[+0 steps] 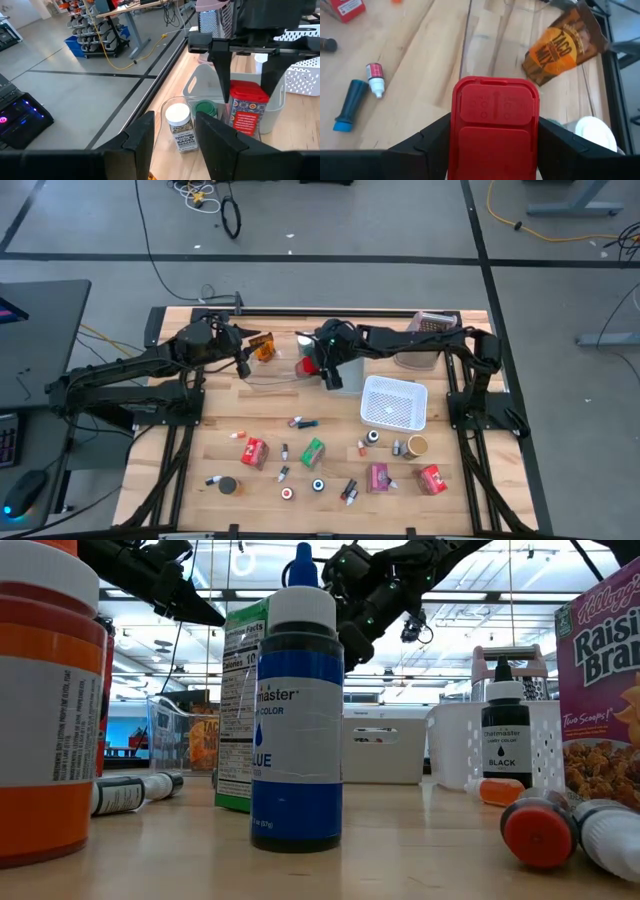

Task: Pick & Place Kitchen Items
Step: Put the red seasoning can into the transparent bin

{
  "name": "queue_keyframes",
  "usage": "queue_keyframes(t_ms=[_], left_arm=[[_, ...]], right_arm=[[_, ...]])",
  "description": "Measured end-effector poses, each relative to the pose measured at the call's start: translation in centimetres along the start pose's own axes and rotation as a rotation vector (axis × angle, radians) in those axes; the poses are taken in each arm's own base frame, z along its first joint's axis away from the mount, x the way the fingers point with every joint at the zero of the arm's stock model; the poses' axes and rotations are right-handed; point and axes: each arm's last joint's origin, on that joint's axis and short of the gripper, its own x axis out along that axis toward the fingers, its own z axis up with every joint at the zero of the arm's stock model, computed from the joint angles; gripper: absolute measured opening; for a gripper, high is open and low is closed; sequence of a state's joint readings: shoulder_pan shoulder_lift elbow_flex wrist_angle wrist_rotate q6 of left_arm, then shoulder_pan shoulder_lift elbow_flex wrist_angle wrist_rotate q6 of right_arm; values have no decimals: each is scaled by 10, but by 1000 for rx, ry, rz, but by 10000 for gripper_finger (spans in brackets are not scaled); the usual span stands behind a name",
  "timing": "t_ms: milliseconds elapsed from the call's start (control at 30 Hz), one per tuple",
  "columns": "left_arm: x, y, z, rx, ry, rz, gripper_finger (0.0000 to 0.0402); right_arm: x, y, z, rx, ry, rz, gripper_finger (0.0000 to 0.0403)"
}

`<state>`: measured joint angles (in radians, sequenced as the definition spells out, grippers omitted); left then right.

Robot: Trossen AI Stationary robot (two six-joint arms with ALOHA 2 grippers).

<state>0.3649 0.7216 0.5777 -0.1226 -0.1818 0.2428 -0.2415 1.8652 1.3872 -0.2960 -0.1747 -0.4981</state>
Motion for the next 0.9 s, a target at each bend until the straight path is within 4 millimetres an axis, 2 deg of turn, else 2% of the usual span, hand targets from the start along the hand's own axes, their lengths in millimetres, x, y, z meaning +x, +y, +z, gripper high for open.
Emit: queue_keyframes(t_ms=[333,567,733,900], left_arm=[[0,0,0,0,0,0,153],[0,0,0,0,-1,1,153],[0,0,0,-1,-5,2,153],[0,0,1,-1,-9,3,153]], right_arm=[[-1,-8,-6,5,19,-8,251],[14,-8,-13,-13,16,9,251],[7,-14,4,-49,-15,-4,251],[-8,-19,21,-39,17,81,251]])
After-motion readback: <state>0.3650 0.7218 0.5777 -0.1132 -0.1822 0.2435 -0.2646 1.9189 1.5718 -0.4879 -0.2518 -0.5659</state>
